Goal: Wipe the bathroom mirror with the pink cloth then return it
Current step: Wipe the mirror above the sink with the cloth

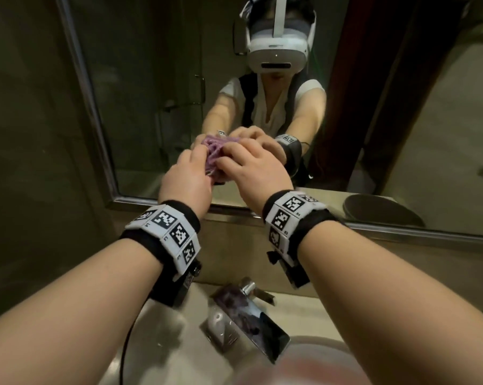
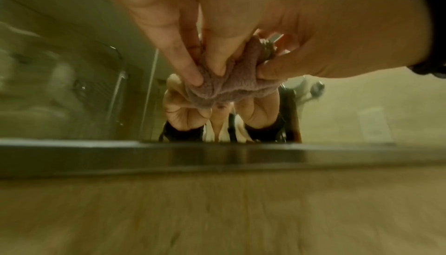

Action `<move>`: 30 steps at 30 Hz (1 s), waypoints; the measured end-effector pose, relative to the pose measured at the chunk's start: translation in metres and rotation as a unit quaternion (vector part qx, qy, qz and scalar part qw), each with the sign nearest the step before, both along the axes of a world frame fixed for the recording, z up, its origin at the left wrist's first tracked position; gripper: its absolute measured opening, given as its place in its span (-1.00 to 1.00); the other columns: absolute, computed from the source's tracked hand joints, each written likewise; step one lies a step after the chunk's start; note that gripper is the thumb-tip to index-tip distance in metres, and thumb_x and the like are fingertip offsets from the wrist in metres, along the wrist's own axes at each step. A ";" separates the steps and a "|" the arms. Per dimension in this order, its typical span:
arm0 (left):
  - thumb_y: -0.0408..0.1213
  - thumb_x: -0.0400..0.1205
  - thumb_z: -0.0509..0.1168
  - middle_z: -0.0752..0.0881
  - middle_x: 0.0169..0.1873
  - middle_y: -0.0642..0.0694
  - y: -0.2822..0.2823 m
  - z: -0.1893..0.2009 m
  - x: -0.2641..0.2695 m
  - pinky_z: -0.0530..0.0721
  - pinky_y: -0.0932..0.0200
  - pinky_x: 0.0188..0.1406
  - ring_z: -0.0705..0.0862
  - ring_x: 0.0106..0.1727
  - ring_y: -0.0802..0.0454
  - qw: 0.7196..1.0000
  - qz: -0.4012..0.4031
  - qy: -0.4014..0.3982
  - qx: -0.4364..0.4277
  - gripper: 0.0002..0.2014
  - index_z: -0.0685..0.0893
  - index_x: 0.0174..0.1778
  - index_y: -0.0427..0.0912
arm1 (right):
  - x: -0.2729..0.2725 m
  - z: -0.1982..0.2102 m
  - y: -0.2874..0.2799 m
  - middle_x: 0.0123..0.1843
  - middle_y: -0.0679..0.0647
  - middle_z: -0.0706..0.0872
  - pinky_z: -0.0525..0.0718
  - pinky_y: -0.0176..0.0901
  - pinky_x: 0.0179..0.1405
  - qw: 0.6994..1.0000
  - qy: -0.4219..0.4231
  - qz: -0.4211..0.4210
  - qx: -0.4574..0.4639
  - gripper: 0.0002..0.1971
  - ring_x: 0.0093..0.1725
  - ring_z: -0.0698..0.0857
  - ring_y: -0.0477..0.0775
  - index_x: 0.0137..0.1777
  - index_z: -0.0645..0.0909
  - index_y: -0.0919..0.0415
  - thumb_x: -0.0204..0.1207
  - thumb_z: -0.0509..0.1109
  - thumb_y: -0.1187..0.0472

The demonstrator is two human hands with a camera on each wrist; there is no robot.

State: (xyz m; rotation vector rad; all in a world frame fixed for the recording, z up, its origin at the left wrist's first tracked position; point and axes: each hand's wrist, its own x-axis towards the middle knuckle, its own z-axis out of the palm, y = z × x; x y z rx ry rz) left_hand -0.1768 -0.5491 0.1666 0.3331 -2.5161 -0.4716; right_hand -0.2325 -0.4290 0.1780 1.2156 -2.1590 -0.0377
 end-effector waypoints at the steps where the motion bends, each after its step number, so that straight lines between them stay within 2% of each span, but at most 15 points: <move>1: -0.31 0.64 0.25 0.57 0.24 -0.26 0.007 -0.006 0.000 0.60 -0.13 0.07 0.64 0.18 -0.30 0.999 -0.010 -0.023 -0.021 -0.57 0.37 0.44 -0.15 | 0.000 -0.012 0.008 -0.01 0.18 0.79 0.76 0.02 -0.06 1.000 -0.016 -0.011 0.003 -0.78 -0.07 0.75 0.27 -0.08 0.74 0.21 0.35 0.31 0.23; 3: -0.32 0.66 0.20 0.60 0.20 -0.23 0.022 -0.023 0.000 0.62 -0.11 0.04 0.66 0.15 -0.27 0.994 -0.034 -0.076 -0.069 -0.63 0.40 0.40 -0.10 | 0.001 -0.038 0.026 -0.05 0.23 0.80 0.80 0.07 -0.19 0.998 -0.051 -0.013 0.020 -0.81 -0.12 0.76 0.33 -0.12 0.75 0.26 0.28 0.40 0.27; 5: -0.32 0.68 0.15 0.61 0.20 -0.21 0.031 -0.037 -0.001 0.62 -0.10 0.05 0.67 0.16 -0.25 0.990 -0.044 -0.100 -0.088 -0.66 0.42 0.39 -0.07 | -0.001 -0.054 0.040 -0.06 0.25 0.81 0.81 0.02 -0.30 0.995 -0.080 -0.025 0.047 -0.80 -0.15 0.78 0.32 -0.14 0.76 0.26 0.22 0.47 0.26; 7: -0.30 0.69 0.14 0.62 0.19 -0.20 0.035 -0.033 -0.005 0.62 -0.09 0.02 0.67 0.16 -0.25 0.990 -0.046 -0.096 -0.096 -0.69 0.44 0.36 -0.08 | -0.006 -0.048 0.048 -0.12 0.23 0.81 0.80 -0.05 -0.36 0.996 -0.077 -0.020 0.041 -0.81 -0.19 0.80 0.29 -0.18 0.76 0.24 0.27 0.39 0.20; 9: -0.27 0.68 0.17 0.63 0.17 -0.20 0.037 -0.019 -0.009 0.62 -0.08 -0.01 0.69 0.12 -0.26 0.991 -0.049 -0.073 -0.096 -0.71 0.45 0.32 -0.09 | -0.004 -0.025 0.049 -0.14 0.24 0.80 0.78 -0.05 -0.32 0.998 -0.052 -0.015 0.022 -0.83 -0.19 0.79 0.29 -0.16 0.75 0.26 0.25 0.49 0.24; 11: -0.28 0.65 0.21 0.65 0.14 -0.19 0.042 -0.001 -0.014 0.64 -0.09 -0.01 0.70 0.08 -0.26 0.993 -0.052 -0.036 -0.095 -0.72 0.46 0.29 -0.08 | -0.006 -0.002 0.053 -0.04 0.25 0.78 0.74 0.01 -0.13 0.999 -0.045 -0.014 -0.015 -0.75 -0.06 0.76 0.31 -0.05 0.72 0.29 0.24 0.55 0.31; 13: -0.31 0.64 0.22 0.67 0.11 -0.18 0.049 0.015 -0.018 0.64 -0.07 -0.05 0.71 0.06 -0.25 0.994 -0.042 -0.012 -0.096 -0.74 0.48 0.24 -0.09 | -0.007 0.011 0.061 0.06 0.23 0.75 0.68 0.03 0.04 0.999 -0.029 -0.008 -0.040 -0.77 0.05 0.72 0.31 0.01 0.70 0.26 0.34 0.47 0.29; 14: -0.33 0.64 0.21 0.67 0.10 -0.19 0.052 0.019 -0.019 0.62 -0.06 -0.07 0.71 0.05 -0.26 0.995 -0.035 -0.012 -0.096 -0.77 0.49 0.21 -0.10 | -0.008 0.010 0.063 0.06 0.22 0.76 0.69 0.01 0.05 0.999 -0.016 -0.006 -0.050 -0.78 0.05 0.72 0.29 0.01 0.71 0.25 0.35 0.44 0.29; 16: -0.34 0.65 0.16 0.67 0.10 -0.20 0.057 0.017 -0.019 0.62 -0.07 -0.07 0.71 0.06 -0.28 0.993 -0.039 -0.021 -0.107 -0.78 0.49 0.21 -0.09 | -0.008 -0.004 0.067 0.02 0.18 0.79 0.73 -0.06 -0.03 0.998 -0.028 -0.026 -0.047 -0.74 -0.01 0.76 0.26 -0.04 0.73 0.22 0.33 0.29 0.26; 18: -0.30 0.69 0.10 0.66 0.12 -0.22 0.068 0.005 -0.018 0.66 -0.11 0.01 0.71 0.11 -0.28 0.986 -0.066 -0.059 -0.139 -0.75 0.49 0.27 -0.08 | -0.008 -0.028 0.077 -0.06 0.16 0.81 0.77 -0.11 -0.21 0.997 -0.058 -0.032 -0.037 -0.62 -0.11 0.79 0.25 -0.12 0.76 0.19 0.30 0.11 0.19; 21: -0.27 0.71 0.08 0.63 0.18 -0.23 0.086 -0.010 -0.023 0.62 -0.12 0.06 0.66 0.19 -0.28 0.975 -0.081 -0.119 -0.168 -0.71 0.45 0.35 -0.09 | -0.010 -0.044 0.098 -0.09 0.19 0.81 0.75 -0.11 -0.36 0.995 -0.097 -0.036 -0.008 -0.66 -0.15 0.78 0.28 -0.12 0.76 0.21 0.31 0.15 0.21; 24: -0.25 0.69 0.13 0.64 0.22 -0.22 0.096 -0.004 -0.028 0.61 -0.11 0.10 0.67 0.20 -0.27 0.977 -0.079 -0.120 -0.158 -0.72 0.47 0.33 -0.10 | -0.016 -0.035 0.110 -0.17 0.18 0.80 0.70 -0.17 -0.42 0.998 -0.053 -0.039 0.009 -0.63 -0.24 0.77 0.24 -0.15 0.76 0.22 0.32 0.10 0.20; 26: -0.25 0.66 0.18 0.67 0.17 -0.20 0.103 0.008 -0.032 0.63 -0.08 0.07 0.70 0.14 -0.27 0.982 -0.081 -0.086 -0.146 -0.73 0.50 0.28 -0.08 | -0.019 -0.019 0.117 -0.15 0.20 0.79 0.72 -0.13 -0.31 0.999 -0.031 -0.035 -0.015 -0.58 -0.23 0.76 0.26 -0.14 0.75 0.25 0.32 0.04 0.19; 30: -0.24 0.61 0.23 0.70 0.07 -0.19 0.120 0.027 -0.035 0.61 -0.01 -0.02 0.71 0.08 -0.27 0.991 -0.058 -0.052 -0.105 -0.75 0.52 0.21 -0.07 | -0.016 -0.003 0.136 0.04 0.23 0.77 0.72 0.00 -0.06 0.996 -0.036 -0.041 -0.068 -0.56 0.00 0.73 0.33 -0.02 0.73 0.24 0.35 0.03 0.21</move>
